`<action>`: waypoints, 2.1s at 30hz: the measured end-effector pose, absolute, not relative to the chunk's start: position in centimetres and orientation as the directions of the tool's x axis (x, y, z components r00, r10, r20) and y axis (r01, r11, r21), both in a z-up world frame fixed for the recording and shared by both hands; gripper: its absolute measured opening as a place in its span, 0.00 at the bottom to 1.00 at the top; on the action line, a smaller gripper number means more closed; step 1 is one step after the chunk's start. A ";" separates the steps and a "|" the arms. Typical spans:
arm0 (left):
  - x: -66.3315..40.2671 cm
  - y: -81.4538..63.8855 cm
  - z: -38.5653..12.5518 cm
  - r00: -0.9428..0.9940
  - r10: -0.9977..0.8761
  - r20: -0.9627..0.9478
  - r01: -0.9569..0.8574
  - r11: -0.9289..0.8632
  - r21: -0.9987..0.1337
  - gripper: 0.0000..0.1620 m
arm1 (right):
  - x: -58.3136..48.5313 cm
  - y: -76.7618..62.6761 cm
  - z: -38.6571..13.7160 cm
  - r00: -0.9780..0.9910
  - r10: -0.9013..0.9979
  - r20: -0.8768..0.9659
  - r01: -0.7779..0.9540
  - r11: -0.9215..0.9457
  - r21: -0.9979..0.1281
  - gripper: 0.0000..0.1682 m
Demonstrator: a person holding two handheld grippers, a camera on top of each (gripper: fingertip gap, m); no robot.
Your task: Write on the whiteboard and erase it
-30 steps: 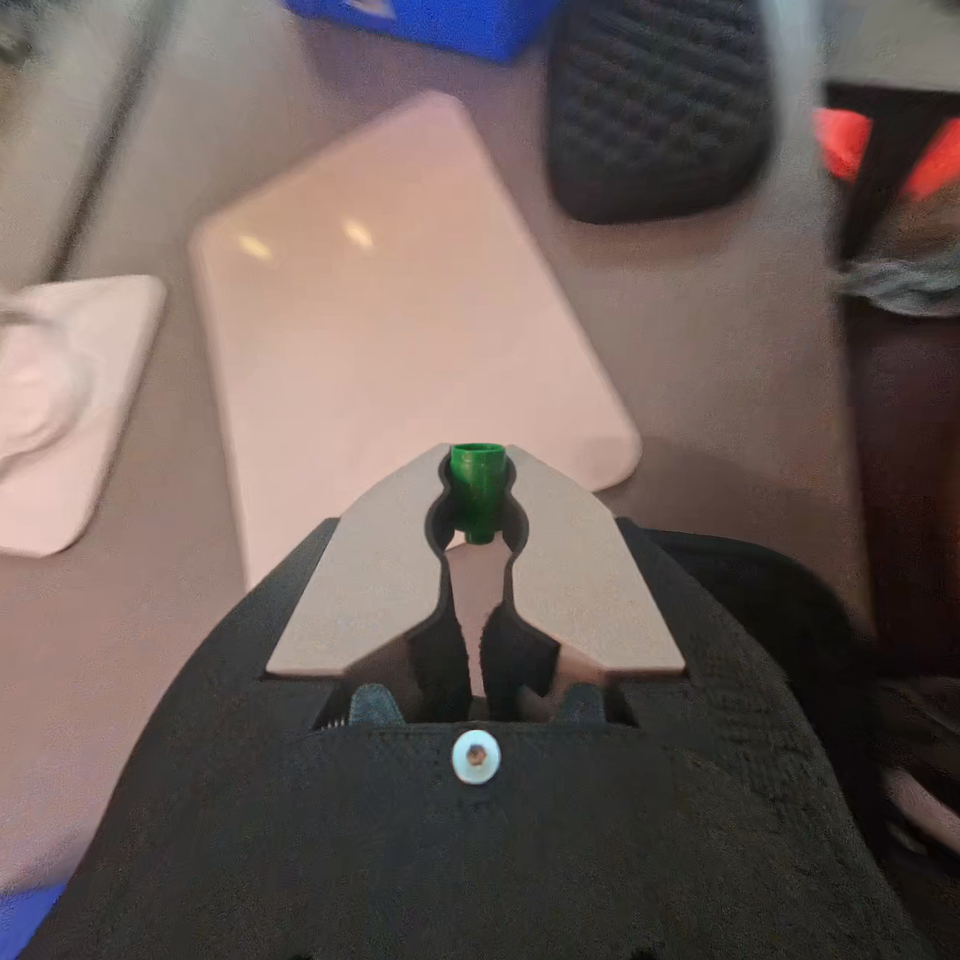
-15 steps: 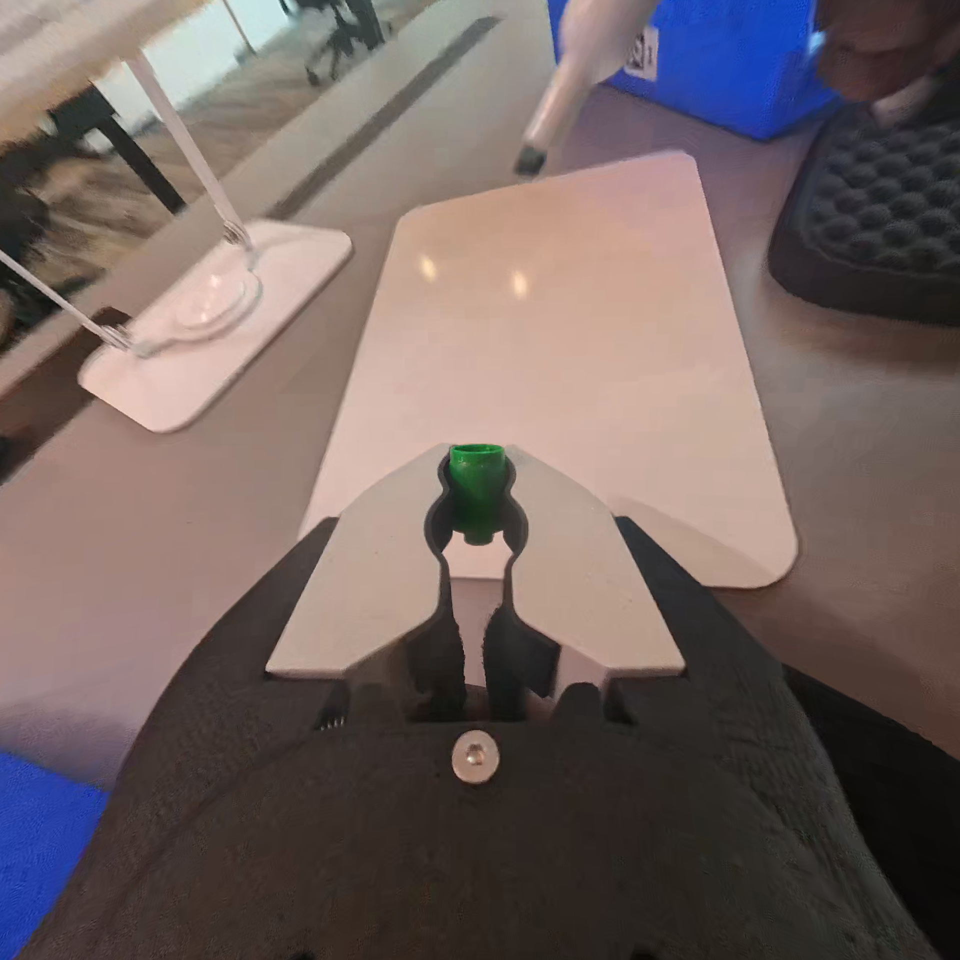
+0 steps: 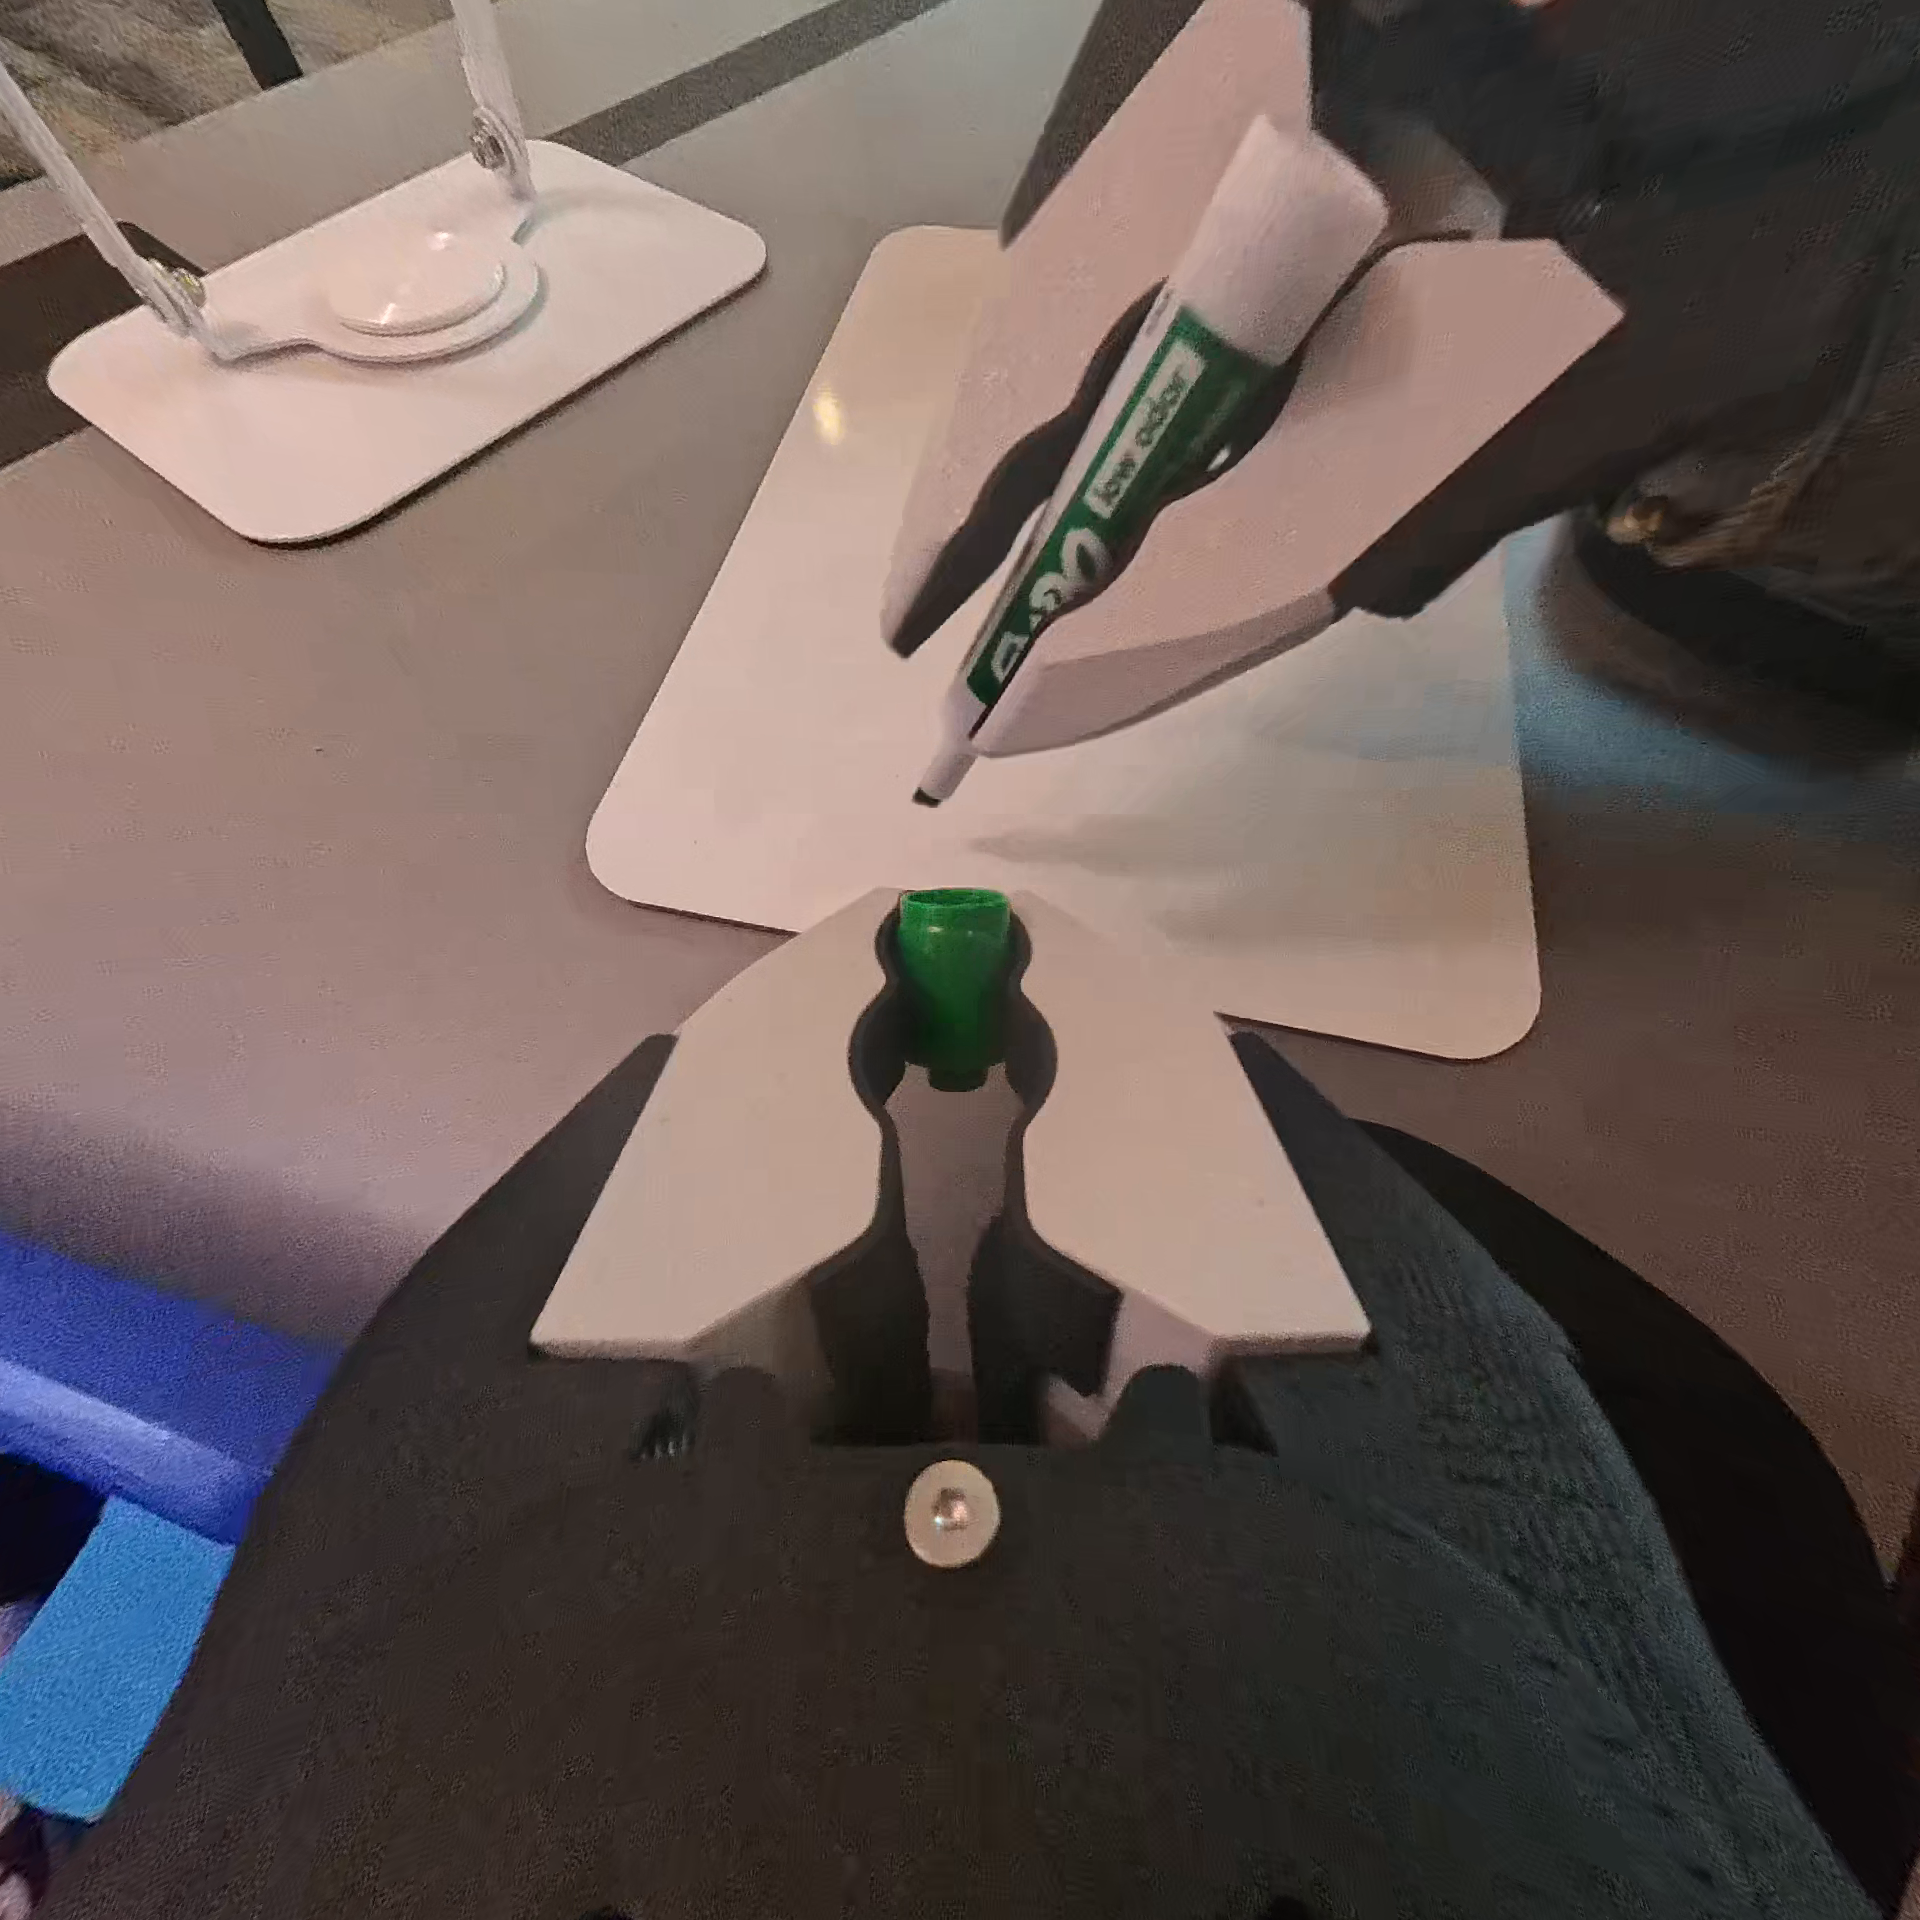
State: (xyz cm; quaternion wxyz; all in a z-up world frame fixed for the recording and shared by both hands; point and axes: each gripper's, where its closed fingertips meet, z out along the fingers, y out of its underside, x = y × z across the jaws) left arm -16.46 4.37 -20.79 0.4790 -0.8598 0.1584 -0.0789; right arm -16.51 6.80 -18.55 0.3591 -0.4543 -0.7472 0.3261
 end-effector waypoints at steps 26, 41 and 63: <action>-15.9 4.2 -21.9 0.921 -0.387 -0.038 -0.253 -0.522 -0.815 0.09 | -15.7 8.8 -20.6 -0.380 0.873 0.306 0.517 0.475 -0.712 0.11; -15.7 4.1 -22.2 0.916 -0.400 -0.041 -0.267 -0.529 -0.805 0.09 | -14.9 10.3 -20.7 -0.335 0.891 0.307 0.539 0.449 -0.713 0.11; -15.5 4.0 -22.5 0.908 -0.415 -0.048 -0.288 -0.537 -0.793 0.09 | -13.6 13.5 -20.0 -0.236 0.927 0.290 0.541 0.374 -0.754 0.11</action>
